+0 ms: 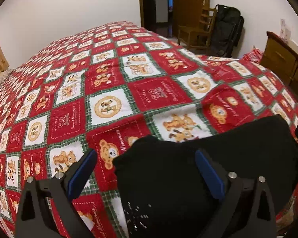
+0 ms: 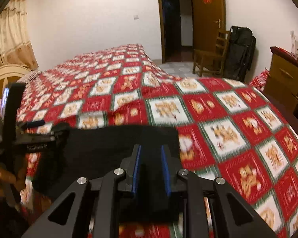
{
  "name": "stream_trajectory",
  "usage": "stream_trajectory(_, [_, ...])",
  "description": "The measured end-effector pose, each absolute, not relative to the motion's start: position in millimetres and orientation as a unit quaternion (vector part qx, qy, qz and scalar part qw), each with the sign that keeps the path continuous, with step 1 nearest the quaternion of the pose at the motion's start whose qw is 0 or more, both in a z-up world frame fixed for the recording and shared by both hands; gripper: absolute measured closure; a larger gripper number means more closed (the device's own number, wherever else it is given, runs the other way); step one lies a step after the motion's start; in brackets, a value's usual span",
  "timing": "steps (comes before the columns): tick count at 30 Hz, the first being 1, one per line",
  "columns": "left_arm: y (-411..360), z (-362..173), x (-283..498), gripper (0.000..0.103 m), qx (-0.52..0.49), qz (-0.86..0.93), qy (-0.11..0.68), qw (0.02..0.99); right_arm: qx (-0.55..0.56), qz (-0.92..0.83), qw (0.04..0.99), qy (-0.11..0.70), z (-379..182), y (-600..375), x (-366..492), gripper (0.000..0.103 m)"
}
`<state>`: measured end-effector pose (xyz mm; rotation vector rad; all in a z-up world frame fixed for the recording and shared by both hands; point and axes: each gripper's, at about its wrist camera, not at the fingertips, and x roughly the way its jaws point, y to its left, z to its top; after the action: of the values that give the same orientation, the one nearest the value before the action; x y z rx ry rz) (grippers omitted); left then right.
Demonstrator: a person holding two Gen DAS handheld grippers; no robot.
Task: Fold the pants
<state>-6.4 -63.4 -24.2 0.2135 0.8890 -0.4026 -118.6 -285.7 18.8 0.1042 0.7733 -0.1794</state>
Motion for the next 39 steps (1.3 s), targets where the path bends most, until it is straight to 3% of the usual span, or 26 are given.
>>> stream_trajectory(13, [-68.7,-39.9,-16.8,0.002,0.111,-0.202,0.426,0.875,0.093,-0.104,0.916,0.377,-4.2,-297.5,-147.7,0.082])
stream_trajectory(21, [-52.1,-33.0,-20.9,0.002,0.096,-0.222,0.445,0.862,0.126,-0.111,0.926,0.339,22.5,-301.8,-176.2,0.08])
stream_trajectory(22, [-45.4,-29.7,-21.5,0.002,0.091,-0.225,0.445,0.862,0.132,-0.115,0.928,0.329,27.0,-304.5,-179.0,0.078])
stream_trajectory(23, [-39.4,-28.1,-21.9,0.002,0.084,-0.225,0.443,0.864,0.14,-0.119,0.93,0.318,31.0,-308.3,-180.8,0.068])
stream_trajectory(24, [-34.1,-26.8,-21.5,0.002,0.077,-0.225,0.442,0.865,0.15,-0.123,0.931,0.309,33.5,-313.2,-181.7,0.051])
stream_trajectory(26, [-23.2,-24.7,-19.7,0.002,0.058,-0.221,0.441,0.868,0.168,-0.13,0.93,0.301,34.9,-320.7,-178.8,0.036])
stream_trajectory(39, [-21.0,-47.7,-13.7,0.002,0.014,-0.206,0.49,0.847,0.189,-0.088,0.903,0.376,-14.4,-314.1,-133.1,0.036])
